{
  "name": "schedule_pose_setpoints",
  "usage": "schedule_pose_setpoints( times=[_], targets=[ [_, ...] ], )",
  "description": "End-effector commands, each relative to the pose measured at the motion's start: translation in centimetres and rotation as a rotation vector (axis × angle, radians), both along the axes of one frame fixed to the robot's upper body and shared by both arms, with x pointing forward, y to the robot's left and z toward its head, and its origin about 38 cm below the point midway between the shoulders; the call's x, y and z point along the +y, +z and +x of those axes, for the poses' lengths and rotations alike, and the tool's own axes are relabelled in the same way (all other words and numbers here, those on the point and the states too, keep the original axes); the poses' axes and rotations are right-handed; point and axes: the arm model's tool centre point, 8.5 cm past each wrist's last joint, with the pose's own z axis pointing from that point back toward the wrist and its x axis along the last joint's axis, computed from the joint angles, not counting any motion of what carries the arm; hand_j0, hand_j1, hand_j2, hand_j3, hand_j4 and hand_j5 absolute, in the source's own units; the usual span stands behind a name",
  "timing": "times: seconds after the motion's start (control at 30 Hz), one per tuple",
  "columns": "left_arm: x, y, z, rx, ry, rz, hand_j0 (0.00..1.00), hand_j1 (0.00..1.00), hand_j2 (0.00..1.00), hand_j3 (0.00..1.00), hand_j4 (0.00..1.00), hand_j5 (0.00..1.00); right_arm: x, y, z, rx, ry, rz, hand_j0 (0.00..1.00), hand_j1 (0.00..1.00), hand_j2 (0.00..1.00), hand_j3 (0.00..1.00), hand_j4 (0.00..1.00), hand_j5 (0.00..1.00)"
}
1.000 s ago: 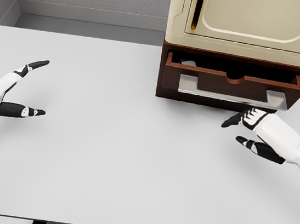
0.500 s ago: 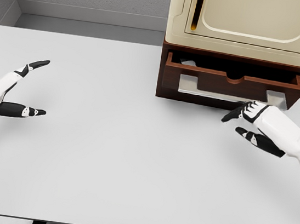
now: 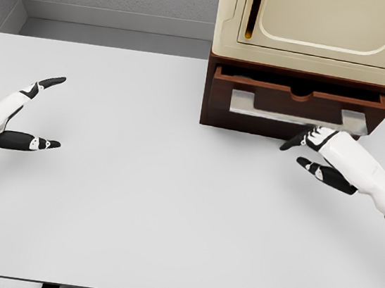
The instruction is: Put the switch into the drawer with left arm, and close the drawer with right arm
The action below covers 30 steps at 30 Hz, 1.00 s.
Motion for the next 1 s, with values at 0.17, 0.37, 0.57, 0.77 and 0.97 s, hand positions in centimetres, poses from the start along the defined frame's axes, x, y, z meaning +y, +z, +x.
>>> schedule_pose_setpoints(
  times=[0.17,0.37,0.57,0.77,0.97],
  targets=[
    [0.0,0.1,0.0,-0.002,0.001,-0.008,1.0,1.0,1.0,1.0,1.0,1.0,-0.6,-0.4,0.8,0.013,-0.02,-0.001,0.6,0.6,0.6,0.6,0.6,0.6],
    [-0.1,0.1,0.0,-0.003,0.0,-0.01,1.0,1.0,1.0,1.0,1.0,1.0,-1.1,-0.3,1.5,0.013,-0.037,-0.004,0.6,0.6,0.6,0.6,0.6,0.6],
    [-0.1,0.1,0.0,-0.003,0.0,-0.01,1.0,1.0,1.0,1.0,1.0,1.0,-1.3,-0.2,2.1,0.007,-0.052,0.004,0.61,0.61,0.61,0.61,0.61,0.61],
    [-0.2,0.3,0.0,-0.009,-0.004,-0.011,1.0,1.0,1.0,1.0,1.0,1.0,-1.6,-0.1,2.6,0.003,-0.065,0.005,0.61,0.61,0.61,0.61,0.61,0.61],
    [-0.4,0.3,0.0,-0.013,-0.007,-0.014,1.0,1.0,1.0,1.0,1.0,1.0,-1.3,-0.1,2.9,0.001,-0.067,0.018,0.61,0.61,0.61,0.61,0.61,0.61]
  ],
)
